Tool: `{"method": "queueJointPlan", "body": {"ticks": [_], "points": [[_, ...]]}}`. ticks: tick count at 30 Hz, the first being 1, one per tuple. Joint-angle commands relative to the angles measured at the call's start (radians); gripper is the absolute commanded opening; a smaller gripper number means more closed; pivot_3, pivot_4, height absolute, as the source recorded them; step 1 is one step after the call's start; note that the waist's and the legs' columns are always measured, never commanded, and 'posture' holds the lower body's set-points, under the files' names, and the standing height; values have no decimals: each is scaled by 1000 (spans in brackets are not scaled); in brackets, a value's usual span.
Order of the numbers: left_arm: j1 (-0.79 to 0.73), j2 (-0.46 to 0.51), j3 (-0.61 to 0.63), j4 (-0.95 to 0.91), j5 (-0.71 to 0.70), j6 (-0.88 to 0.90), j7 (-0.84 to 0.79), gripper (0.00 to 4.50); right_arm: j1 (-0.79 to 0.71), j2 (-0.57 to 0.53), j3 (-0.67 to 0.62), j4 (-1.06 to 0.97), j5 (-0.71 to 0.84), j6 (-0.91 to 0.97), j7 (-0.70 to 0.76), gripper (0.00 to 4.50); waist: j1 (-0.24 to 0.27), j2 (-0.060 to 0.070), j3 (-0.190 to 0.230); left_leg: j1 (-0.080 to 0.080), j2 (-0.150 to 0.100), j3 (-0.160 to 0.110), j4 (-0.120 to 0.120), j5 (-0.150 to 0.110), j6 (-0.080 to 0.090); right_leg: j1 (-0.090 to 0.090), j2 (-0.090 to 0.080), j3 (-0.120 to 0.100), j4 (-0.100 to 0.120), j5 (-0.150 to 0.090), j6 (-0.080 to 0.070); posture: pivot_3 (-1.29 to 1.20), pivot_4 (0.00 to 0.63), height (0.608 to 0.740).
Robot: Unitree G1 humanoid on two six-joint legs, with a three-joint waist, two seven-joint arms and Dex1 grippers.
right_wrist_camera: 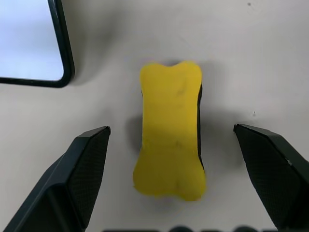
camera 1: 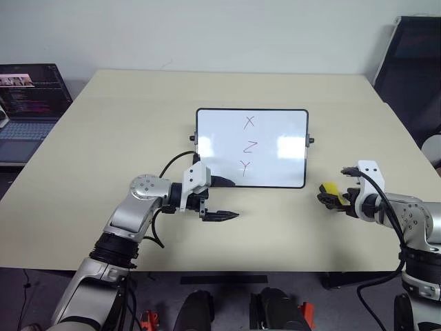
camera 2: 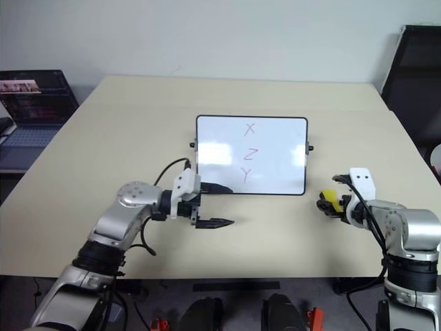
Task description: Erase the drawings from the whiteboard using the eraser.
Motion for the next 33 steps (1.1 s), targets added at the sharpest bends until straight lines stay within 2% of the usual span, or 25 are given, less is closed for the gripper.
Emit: {"method": "queueJointPlan", "body": {"ticks": [1, 11, 18, 21, 28, 29, 33], "points": [[3, 15, 36, -57, -19, 7, 6, 4500, -26, -16, 16, 21, -4, -31, 13, 4484, -1, 0, 0, 0, 0, 0, 0, 0, 0, 0, 0, 0, 0, 0, 0, 0, 150, 740], [7, 16, 45, -74, -20, 30, 10, 4500, -62, -16, 36, 120, -31, -120, 8, 4484, -4, 0, 0, 0, 0, 0, 0, 0, 0, 0, 0, 0, 0, 0, 0, 0, 150, 740], [-3, 7, 50, -83, -32, 53, 16, 4500, -59, -13, 27, 128, -31, -116, 5, 4484, -3, 0, 0, 0, 0, 0, 0, 0, 0, 0, 0, 0, 0, 0, 0, 0, 150, 740], [-8, 6, 50, -86, -32, 57, 16, 4500, -50, -11, 26, 140, -37, -128, 1, 3857, -3, 0, 0, 0, 0, 0, 0, 0, 0, 0, 0, 0, 0, 0, 0, 0, 150, 740], [-24, 0, 53, -76, -35, 62, 21, 4500, -60, 8, -13, 155, -31, -102, -19, 1334, -3, 0, 0, 0, 0, 0, 0, 0, 0, 0, 0, 0, 0, 0, 0, 0, 150, 740], [-26, -1, 53, -75, -34, 60, 22, 4500, -64, 13, -17, 157, -31, -98, -24, 1097, -3, 0, 0, 0, 0, 0, 0, 0, 0, 0, 0, 0, 0, 0, 0, 0, 150, 740], [-27, -1, 55, -72, -34, 57, 24, 4500, -71, 25, -24, 159, -31, -87, -29, 1064, -4, 0, 0, 0, 0, 0, 0, 0, 0, 0, 0, 0, 0, 0, 0, 0, 150, 740]]}}
